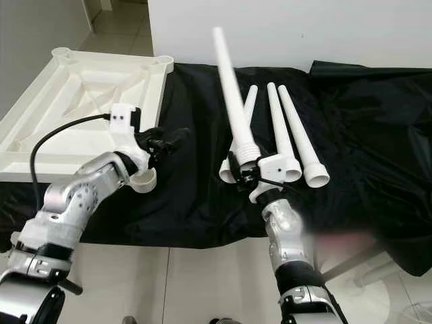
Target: Building children table
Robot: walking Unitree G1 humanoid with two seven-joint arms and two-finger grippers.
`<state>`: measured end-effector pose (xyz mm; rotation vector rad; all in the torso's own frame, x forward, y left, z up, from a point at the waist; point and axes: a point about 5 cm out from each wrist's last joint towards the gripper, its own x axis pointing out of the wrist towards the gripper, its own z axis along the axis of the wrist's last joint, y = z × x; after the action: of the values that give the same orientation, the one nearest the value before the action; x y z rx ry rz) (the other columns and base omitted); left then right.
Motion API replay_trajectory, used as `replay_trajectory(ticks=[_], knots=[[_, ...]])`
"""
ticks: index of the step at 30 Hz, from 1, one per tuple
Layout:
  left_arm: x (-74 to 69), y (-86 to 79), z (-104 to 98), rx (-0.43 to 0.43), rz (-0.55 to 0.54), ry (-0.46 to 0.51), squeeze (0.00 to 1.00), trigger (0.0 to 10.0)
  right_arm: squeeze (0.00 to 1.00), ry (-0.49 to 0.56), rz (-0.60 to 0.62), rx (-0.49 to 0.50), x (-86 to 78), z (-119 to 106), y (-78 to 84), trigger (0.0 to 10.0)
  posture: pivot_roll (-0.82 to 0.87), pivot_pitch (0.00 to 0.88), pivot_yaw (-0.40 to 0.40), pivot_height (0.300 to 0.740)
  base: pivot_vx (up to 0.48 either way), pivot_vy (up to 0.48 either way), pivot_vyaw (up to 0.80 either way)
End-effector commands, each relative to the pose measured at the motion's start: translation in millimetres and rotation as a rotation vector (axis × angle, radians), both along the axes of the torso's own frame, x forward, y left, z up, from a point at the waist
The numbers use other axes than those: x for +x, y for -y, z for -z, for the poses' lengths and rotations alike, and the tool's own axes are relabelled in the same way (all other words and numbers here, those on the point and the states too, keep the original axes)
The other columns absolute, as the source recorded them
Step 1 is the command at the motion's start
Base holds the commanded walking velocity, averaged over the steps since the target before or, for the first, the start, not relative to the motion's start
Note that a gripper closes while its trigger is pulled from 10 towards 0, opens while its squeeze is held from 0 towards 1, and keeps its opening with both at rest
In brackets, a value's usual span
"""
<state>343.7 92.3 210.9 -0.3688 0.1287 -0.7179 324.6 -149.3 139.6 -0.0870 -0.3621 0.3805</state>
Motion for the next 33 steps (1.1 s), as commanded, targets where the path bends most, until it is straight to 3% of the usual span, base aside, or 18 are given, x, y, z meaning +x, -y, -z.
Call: replay_trajectory(ticks=[1, 4, 11, 19, 21, 32, 33], knots=[[-14.6, 13.5, -14, -0.131, 0.425, 0.105, 0.0, 10.0, 0.0, 0.036, -0.045, -0.028, 0.6, -6, -5.3, 10.0, -0.02, 0.051, -0.03, 0.74, 0.0, 0.0, 0.0], [-9.5, 17.9, -25, -0.187, 0.458, 0.088, 0.0, 10.0, 0.0, 0.057, -0.119, -0.075, -0.3, -9, -18.1, 10.0, -0.02, 0.05, -0.031, 0.74, 0.0, 0.0, 0.0], [2.9, 22.7, -30, -0.254, 0.435, 0.005, 0.0, 10.0, 0.0, 0.083, -0.174, -0.069, 2.0, -16, -31.7, 10.0, -0.03, 0.045, -0.028, 0.74, 0.0, 0.0, 0.0], [13.1, 27.3, -24, -0.214, 0.396, -0.102, 0.0, 10.0, 0.0, 0.131, -0.221, -0.112, 1.0, -21, -45.0, 10.0, -0.03, 0.039, -0.028, 0.74, 0.0, 0.0, 0.0], [19.2, 26.5, -22, -0.198, 0.351, -0.116, 0.0, 10.0, 0.0, 0.143, -0.236, -0.122, -1.5, -21, -49.2, 10.0, -0.03, 0.038, -0.028, 0.74, 0.0, 0.0, 0.0], [40.1, 13.8, -32, -0.337, 0.222, -0.228, 0.0, 10.0, 0.0, 0.15, -0.293, -0.14, -16.2, -11, -59.9, 10.0, -0.03, 0.045, -0.026, 0.74, 0.0, 0.0, 0.0], [46.9, 4.4, -40, -0.362, 0.178, -0.24, 0.0, 10.0, 0.0, 0.15, -0.308, -0.139, -23.4, -7, -61.4, 10.0, -0.03, 0.047, -0.021, 0.74, 0.0, 0.0, 0.0]])
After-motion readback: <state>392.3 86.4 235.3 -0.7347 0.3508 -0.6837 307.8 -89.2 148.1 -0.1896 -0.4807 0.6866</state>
